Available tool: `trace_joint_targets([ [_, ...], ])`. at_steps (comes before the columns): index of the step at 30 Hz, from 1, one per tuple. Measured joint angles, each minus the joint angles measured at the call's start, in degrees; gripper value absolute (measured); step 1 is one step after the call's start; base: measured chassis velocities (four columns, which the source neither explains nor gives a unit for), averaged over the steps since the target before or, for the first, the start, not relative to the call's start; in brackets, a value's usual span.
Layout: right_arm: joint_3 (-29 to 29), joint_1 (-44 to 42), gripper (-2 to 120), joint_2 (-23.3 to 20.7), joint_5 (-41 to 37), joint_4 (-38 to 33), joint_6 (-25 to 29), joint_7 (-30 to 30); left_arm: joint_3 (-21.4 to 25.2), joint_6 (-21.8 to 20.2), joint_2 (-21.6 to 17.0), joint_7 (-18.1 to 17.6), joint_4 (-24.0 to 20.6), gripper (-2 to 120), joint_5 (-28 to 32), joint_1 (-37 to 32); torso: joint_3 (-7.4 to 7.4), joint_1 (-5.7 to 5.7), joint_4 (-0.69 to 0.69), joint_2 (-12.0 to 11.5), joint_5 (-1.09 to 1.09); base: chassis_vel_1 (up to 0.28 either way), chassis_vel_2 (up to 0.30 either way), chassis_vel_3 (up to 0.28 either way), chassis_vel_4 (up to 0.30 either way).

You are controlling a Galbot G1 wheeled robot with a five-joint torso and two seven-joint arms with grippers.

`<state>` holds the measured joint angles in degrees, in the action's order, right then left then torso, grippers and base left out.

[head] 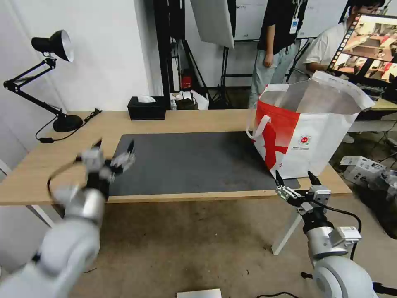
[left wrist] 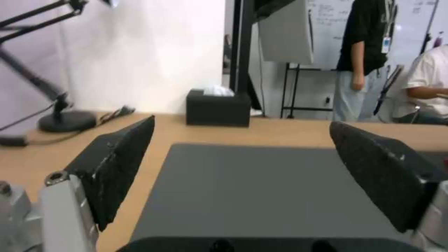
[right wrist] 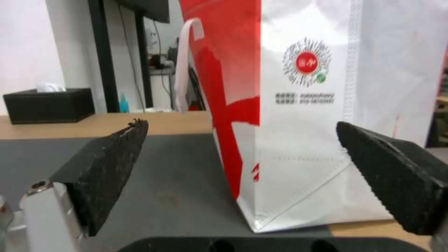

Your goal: Pick up the trash from the table and place it into the takeout bag.

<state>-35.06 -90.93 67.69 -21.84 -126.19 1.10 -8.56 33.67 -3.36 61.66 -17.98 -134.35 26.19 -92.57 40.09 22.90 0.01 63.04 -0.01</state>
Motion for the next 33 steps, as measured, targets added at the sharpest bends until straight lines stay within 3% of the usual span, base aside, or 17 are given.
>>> trace_joint_targets([
  [2,-0.59,-1.37,100,0.57,1.35,-1.10,-0.07,-0.23,-0.15,1.24,3.77,1.20,-1.43,100,-3.49,-4.31,0.01,0.00,-0.01,0.00,0.03,0.000,0.000,0.000,0.000],
  [6,-0.98,-2.59,100,1.18,2.30,-2.39,-0.07,-0.38,-1.39,2.61,7.67,2.28,-2.37,100,-6.72,-7.78,0.00,0.00,-0.02,0.00,0.01,0.000,0.000,0.000,0.000],
  [10,-1.00,-2.93,100,1.23,3.35,-2.99,-0.14,-0.74,-1.84,2.93,8.80,2.45,-2.62,100,-7.51,-8.45,0.01,0.00,-0.02,0.00,0.02,0.000,0.000,0.000,0.000],
  [33,-0.95,-2.96,100,1.26,3.52,-3.06,-0.18,-0.81,-2.44,2.78,8.71,2.30,-2.21,100,-6.92,-7.30,0.02,0.02,-0.02,-0.02,0.00,0.000,0.000,0.000,0.000],
])
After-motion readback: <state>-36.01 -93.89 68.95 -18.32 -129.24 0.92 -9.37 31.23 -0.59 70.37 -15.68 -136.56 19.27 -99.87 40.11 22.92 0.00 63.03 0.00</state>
